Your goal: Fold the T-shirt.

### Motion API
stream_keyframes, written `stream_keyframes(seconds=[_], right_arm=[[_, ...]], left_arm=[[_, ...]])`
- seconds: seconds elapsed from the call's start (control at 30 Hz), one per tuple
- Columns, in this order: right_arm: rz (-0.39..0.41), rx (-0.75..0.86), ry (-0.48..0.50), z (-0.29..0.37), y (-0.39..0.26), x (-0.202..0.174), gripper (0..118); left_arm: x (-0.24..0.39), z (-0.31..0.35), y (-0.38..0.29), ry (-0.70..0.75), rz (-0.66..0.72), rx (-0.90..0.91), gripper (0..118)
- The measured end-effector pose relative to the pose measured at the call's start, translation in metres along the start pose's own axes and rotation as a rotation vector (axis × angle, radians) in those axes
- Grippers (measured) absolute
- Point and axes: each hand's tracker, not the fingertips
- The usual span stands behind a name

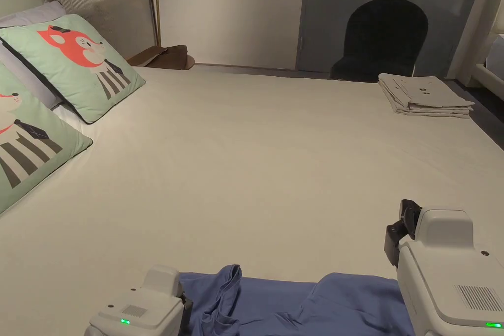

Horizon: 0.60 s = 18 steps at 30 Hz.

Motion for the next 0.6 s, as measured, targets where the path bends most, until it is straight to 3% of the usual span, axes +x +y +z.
stream_keyframes(seconds=[0.4,0.6], right_arm=[[-0.003,-0.010,-0.046,0.003,-0.002,0.023,0],[-0.005,-0.009,-0.062,0.007,-0.001,0.029,0]], left_arm=[[0.076,-0.018,-0.004,-0.172,-0.032,-0.066,0],[0.085,-0.011,0.001,-0.194,-0.026,-0.040,0]])
